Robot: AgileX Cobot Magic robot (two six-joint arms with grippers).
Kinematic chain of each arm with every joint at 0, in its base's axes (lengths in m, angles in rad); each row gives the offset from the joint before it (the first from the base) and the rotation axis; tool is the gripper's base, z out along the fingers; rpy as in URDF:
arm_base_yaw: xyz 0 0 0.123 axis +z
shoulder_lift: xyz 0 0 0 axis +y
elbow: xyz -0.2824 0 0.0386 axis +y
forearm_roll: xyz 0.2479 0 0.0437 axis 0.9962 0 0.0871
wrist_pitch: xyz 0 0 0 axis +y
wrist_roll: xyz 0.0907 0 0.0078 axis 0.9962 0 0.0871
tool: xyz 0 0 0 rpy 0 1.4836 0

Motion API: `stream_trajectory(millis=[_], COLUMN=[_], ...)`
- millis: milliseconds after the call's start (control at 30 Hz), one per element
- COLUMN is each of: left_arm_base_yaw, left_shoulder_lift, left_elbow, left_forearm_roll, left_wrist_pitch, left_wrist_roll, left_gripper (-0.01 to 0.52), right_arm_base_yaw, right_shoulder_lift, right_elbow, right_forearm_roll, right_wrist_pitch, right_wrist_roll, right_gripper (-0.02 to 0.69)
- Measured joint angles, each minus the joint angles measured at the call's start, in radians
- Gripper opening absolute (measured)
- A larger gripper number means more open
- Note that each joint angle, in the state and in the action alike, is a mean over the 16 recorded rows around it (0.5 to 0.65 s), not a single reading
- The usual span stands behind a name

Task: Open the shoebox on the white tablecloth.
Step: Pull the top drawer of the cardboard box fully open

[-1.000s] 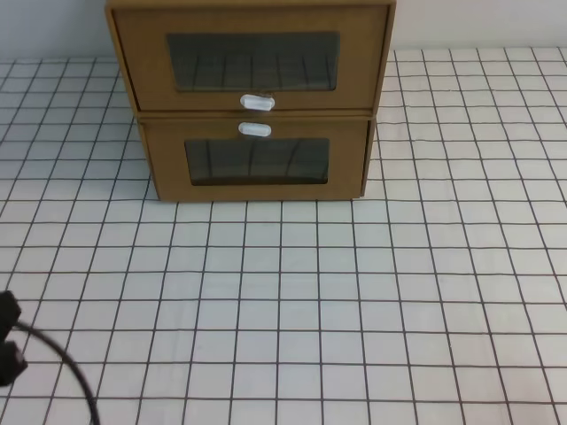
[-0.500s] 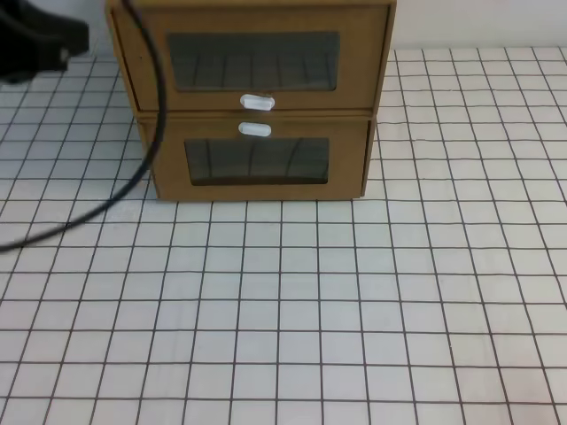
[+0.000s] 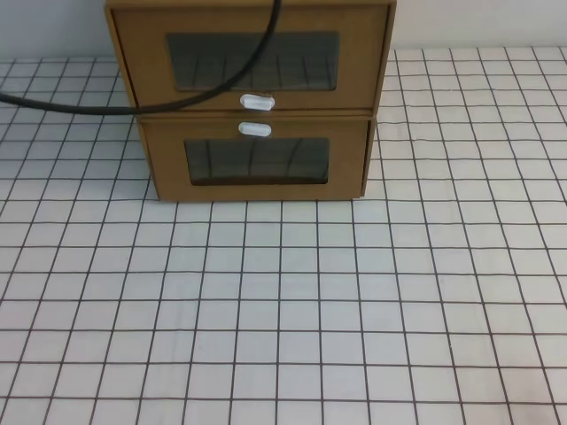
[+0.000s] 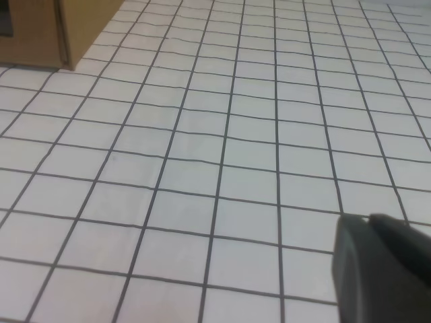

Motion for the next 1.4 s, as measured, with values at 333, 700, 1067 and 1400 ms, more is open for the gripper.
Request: stream_trajectory(millis=[333,700,1067,1400], left_arm_base_yaw=[-0.045,-0.046,-0.046,-0.046], left_shoulder_lift=[0.180,0.296,0.393,0.434], left_elbow=[-0.201,-0.327,-0.341,-0.342], left_forearm_roll=[-0.001,-0.005,-0.006,0.000], left_wrist_pitch=[-0.018,-0.035,-0.065,-0.055], left_wrist_roll=[0.016,0.016,0.015,0.015], left_gripper=[-0.002,-0.002,-0.002,-0.002], right_arm_base_yaw=[0.000,0.000,0.000,0.000], right_shoulder_lift=[0.000,0.000,0.001,0.112], right_elbow=[0.000,0.000,-0.012,-0.176], right_forearm_roll=[0.006,0.279,0.684,0.739], right_wrist_pitch=[-0.005,-0.109,-0.177,0.033], right_wrist_roll=[0.000,0.000,-0.004,-0.013], right_gripper=[-0.013,-0.013,-0.013,-0.013])
